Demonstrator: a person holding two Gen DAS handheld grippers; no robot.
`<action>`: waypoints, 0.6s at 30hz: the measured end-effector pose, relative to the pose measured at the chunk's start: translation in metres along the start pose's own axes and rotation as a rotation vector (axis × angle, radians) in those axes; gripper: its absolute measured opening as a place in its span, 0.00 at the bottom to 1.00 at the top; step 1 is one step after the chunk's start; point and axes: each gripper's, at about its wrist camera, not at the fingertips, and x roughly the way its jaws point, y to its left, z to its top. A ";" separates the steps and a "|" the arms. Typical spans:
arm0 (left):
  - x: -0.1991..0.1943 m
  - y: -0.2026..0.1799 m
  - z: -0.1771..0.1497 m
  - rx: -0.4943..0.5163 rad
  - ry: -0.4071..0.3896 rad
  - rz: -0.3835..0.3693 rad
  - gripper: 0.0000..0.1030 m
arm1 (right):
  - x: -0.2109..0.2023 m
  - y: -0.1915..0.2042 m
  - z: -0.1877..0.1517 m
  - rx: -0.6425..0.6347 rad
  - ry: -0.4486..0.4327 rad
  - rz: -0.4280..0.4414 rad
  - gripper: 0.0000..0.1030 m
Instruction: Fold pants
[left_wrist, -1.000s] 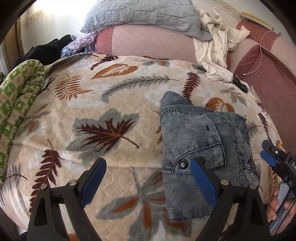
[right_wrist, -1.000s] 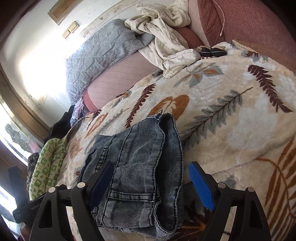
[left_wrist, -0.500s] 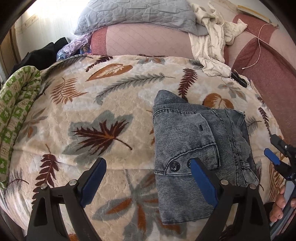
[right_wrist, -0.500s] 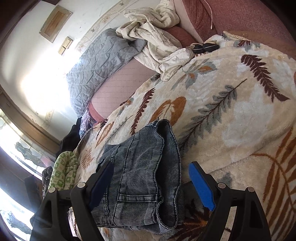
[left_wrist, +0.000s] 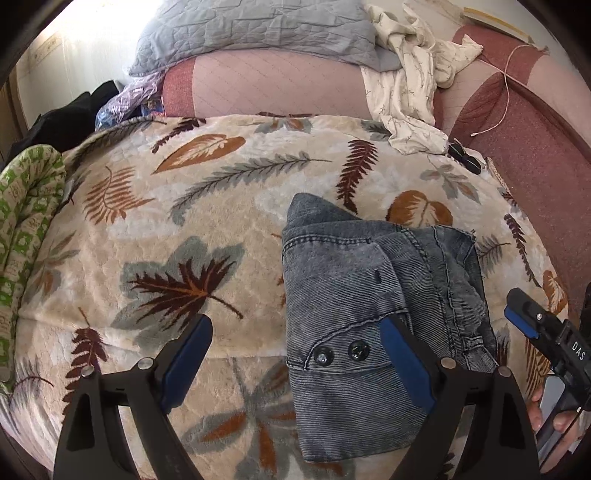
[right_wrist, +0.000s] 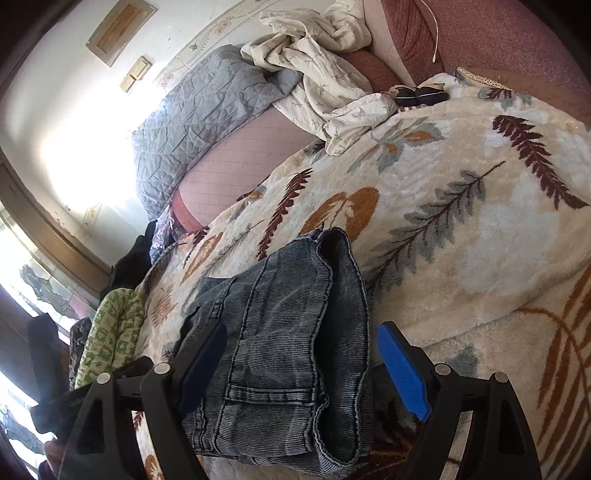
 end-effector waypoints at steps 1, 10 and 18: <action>-0.002 0.000 0.000 0.003 -0.006 0.000 0.90 | 0.001 0.001 0.000 -0.003 0.003 -0.002 0.84; -0.007 0.002 -0.004 -0.001 -0.002 0.006 0.90 | -0.002 -0.001 0.000 0.015 0.014 0.018 0.84; -0.012 0.010 0.000 0.011 -0.010 -0.011 0.90 | -0.010 -0.016 0.008 0.083 0.010 0.070 0.84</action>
